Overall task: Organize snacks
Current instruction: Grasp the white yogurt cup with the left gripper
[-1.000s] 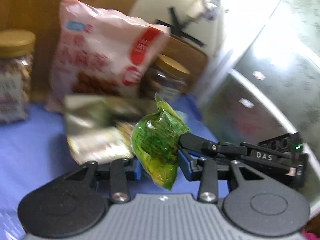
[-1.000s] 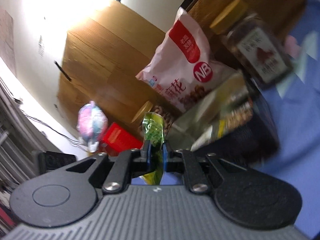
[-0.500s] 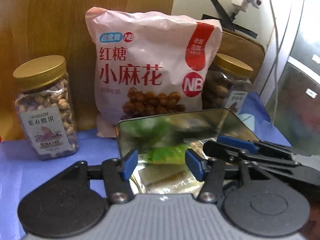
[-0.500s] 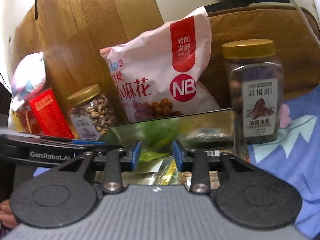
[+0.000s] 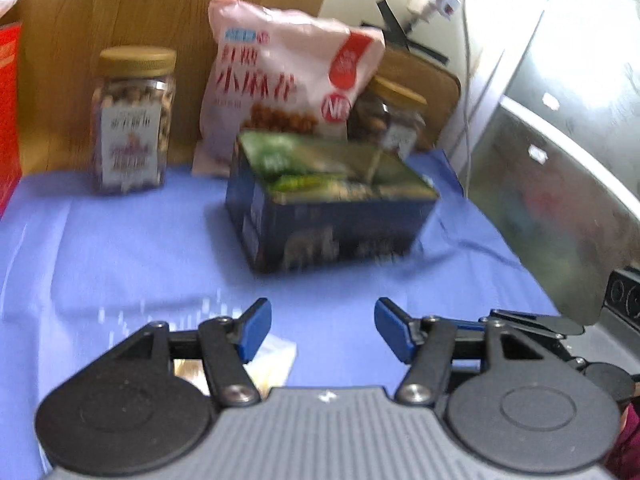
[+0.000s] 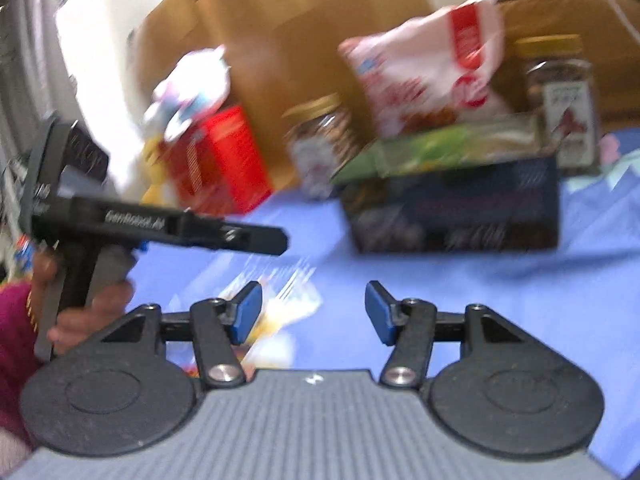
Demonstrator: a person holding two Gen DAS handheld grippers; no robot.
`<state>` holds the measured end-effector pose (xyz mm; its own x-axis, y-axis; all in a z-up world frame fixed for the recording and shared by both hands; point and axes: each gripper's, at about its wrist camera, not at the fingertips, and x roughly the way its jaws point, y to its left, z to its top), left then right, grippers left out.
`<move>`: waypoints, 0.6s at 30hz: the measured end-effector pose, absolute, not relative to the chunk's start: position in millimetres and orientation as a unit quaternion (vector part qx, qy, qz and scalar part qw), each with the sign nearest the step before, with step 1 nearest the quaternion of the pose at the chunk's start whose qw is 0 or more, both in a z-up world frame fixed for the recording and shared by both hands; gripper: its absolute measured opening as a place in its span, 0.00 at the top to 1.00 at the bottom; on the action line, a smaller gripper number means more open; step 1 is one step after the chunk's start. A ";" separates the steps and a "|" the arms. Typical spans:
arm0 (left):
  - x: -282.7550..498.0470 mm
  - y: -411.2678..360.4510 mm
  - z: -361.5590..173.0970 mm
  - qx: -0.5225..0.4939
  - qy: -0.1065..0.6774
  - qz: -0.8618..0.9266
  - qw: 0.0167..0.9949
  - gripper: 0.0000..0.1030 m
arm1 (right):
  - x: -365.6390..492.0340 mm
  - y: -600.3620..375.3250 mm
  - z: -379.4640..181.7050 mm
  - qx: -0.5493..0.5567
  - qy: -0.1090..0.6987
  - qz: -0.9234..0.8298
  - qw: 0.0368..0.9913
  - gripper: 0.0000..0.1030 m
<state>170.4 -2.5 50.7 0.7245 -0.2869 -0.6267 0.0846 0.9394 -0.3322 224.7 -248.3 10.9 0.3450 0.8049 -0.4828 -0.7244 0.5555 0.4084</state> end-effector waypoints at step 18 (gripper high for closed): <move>145.6 -45.1 9.3 -0.140 0.403 -0.142 0.893 0.41 | 179.8 -219.2 -6.8 -0.066 0.328 0.440 0.833 0.52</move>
